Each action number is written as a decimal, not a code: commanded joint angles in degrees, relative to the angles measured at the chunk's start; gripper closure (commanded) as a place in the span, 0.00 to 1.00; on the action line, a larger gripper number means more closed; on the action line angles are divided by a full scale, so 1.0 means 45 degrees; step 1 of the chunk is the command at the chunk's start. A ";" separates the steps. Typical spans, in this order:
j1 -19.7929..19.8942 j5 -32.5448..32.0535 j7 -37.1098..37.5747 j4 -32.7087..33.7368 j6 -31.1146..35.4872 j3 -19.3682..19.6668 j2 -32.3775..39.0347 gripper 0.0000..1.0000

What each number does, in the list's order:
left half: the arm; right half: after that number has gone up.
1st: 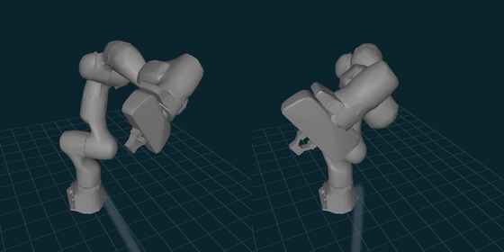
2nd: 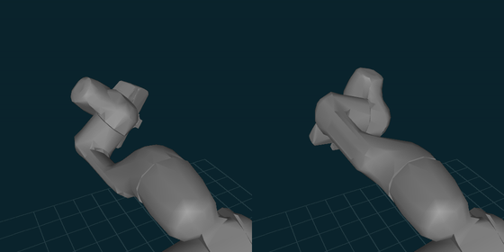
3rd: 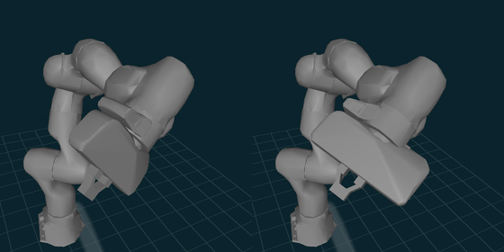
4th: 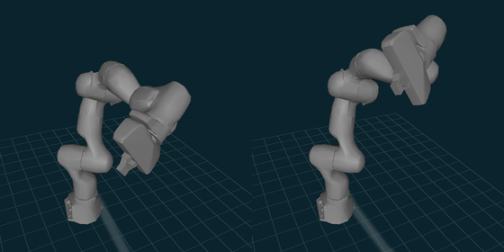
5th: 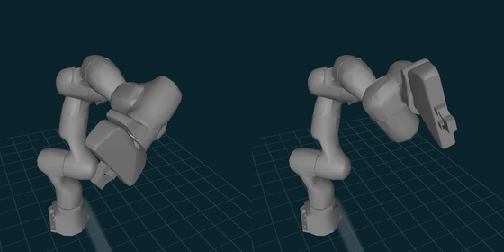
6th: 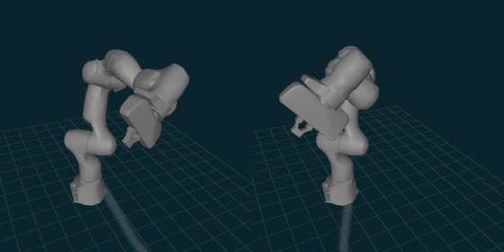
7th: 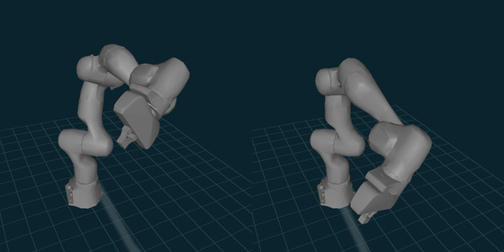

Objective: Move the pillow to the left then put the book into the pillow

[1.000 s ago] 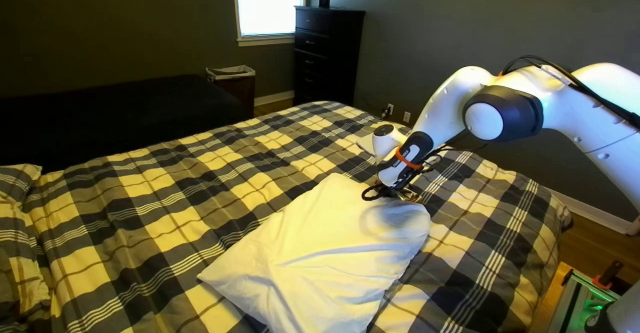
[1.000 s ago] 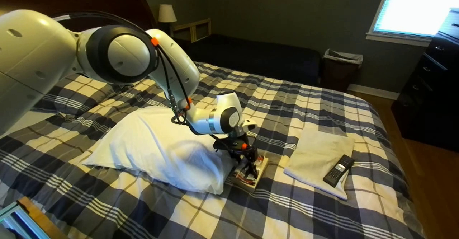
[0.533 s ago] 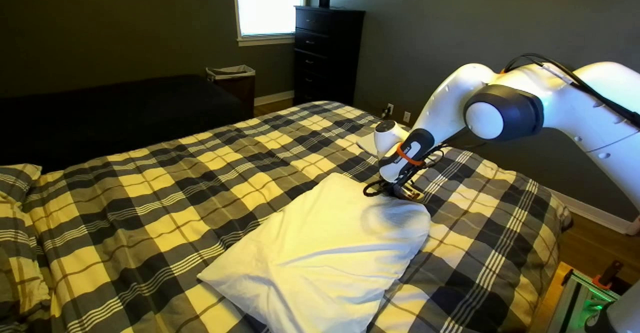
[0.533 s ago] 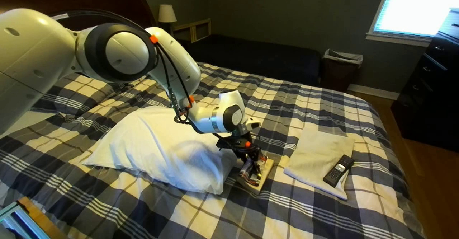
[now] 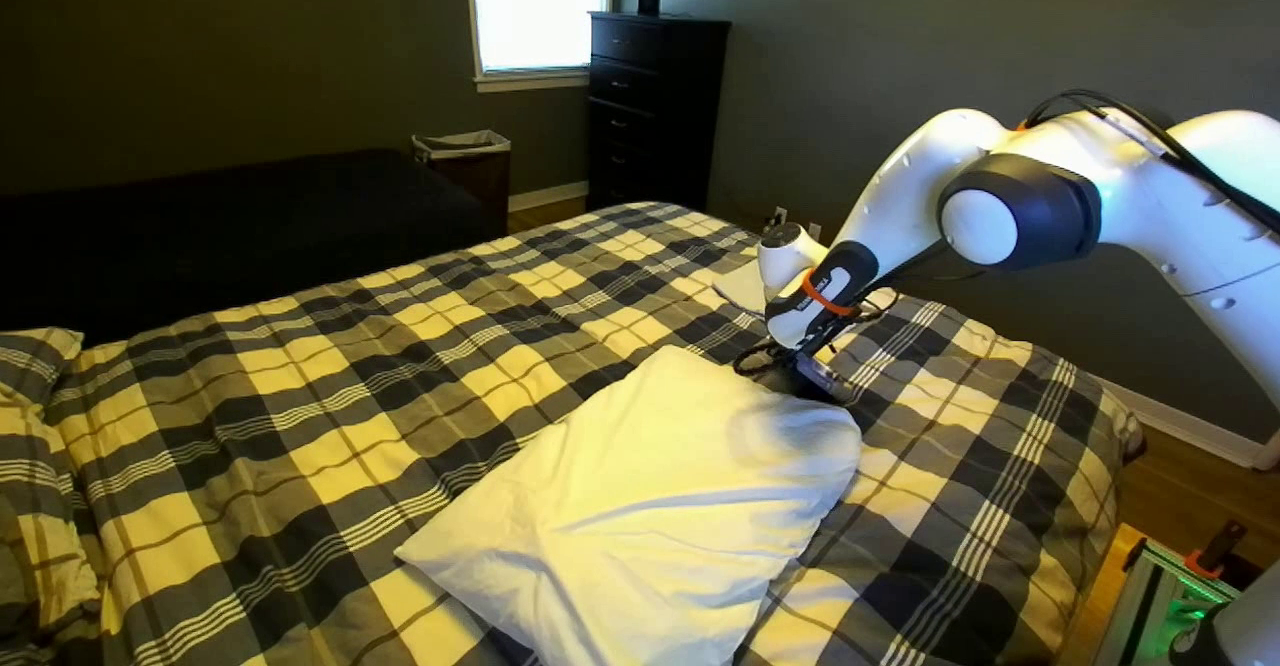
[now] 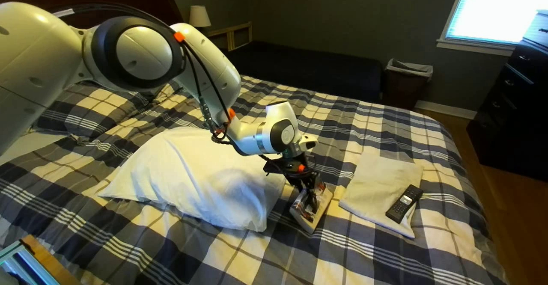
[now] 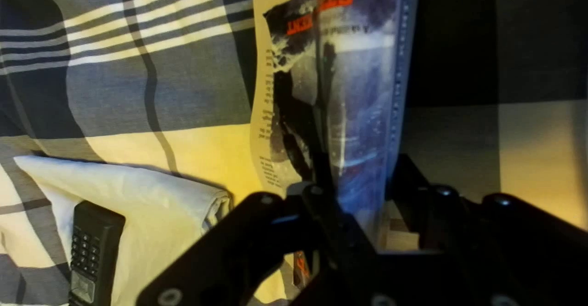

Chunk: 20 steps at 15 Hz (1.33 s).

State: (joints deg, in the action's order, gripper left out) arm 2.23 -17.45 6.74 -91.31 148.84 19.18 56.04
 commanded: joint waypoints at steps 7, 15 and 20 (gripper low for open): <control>-0.0684 -0.0157 0.0085 -0.2317 0.1053 -0.0171 -0.2319 0.88; -0.2064 -0.0461 0.0153 -0.4122 0.1576 -0.0508 -0.4333 0.88; -0.2269 -0.0240 -0.0306 -0.4308 0.1063 -0.1556 -0.4892 0.88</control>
State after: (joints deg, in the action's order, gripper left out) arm -8.05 -18.24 6.61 -108.59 155.01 14.53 36.60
